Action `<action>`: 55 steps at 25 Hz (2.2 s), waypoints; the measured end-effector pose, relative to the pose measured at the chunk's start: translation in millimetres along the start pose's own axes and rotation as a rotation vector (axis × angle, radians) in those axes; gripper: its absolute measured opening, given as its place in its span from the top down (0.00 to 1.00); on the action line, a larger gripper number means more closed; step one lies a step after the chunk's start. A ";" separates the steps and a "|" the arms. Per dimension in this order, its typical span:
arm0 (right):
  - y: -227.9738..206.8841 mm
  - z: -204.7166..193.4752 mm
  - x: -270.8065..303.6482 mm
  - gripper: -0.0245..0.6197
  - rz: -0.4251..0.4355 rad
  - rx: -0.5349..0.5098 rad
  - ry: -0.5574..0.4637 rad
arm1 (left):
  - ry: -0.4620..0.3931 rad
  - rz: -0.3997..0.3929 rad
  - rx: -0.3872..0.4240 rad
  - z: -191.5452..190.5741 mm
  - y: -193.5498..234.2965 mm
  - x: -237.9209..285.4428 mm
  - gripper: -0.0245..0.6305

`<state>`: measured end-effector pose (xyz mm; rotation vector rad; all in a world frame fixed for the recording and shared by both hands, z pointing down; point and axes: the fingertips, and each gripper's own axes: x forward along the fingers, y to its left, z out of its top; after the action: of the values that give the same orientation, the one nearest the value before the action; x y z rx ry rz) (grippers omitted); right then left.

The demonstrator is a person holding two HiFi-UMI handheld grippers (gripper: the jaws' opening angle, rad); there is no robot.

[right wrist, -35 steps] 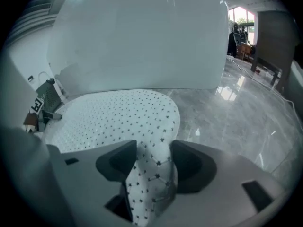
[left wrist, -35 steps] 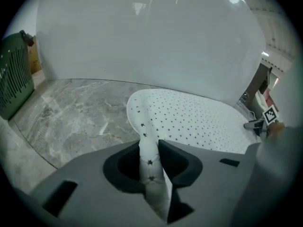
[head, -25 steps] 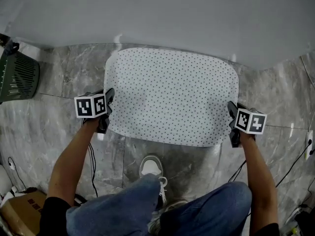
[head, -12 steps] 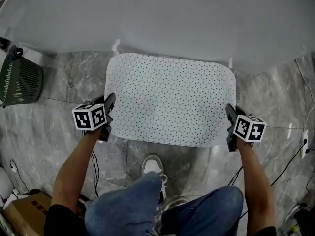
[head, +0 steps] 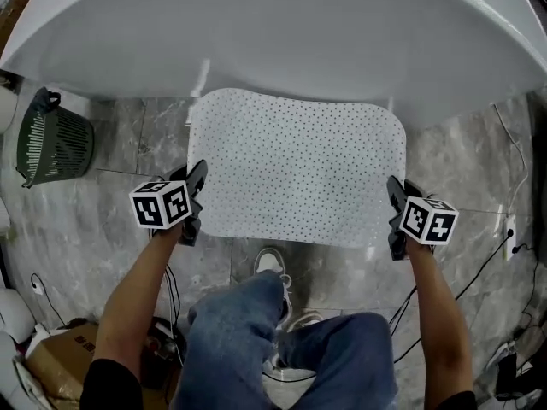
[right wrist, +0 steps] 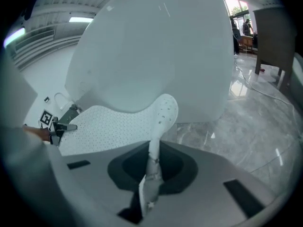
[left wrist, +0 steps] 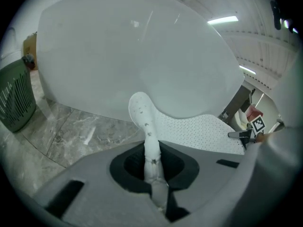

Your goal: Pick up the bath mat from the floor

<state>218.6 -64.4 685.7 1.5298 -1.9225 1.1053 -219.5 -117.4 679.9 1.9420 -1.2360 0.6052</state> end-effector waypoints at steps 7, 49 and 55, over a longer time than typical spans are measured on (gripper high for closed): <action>36.9 62.9 -92.3 0.92 -0.007 0.000 -0.017 | -0.017 -0.001 -0.008 67.8 -40.0 -83.7 0.92; 212.8 412.6 -492.0 0.92 -0.156 -0.138 -0.485 | -0.391 -0.067 0.210 450.0 -233.6 -440.8 0.92; 238.6 455.3 -519.7 0.92 -0.186 -0.180 -0.574 | -0.475 -0.078 0.226 492.1 -242.6 -465.9 0.92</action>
<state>203.4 -105.6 -44.0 2.0199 -2.0963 0.4204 -197.4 -185.0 -36.4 2.4046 -1.4113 0.2544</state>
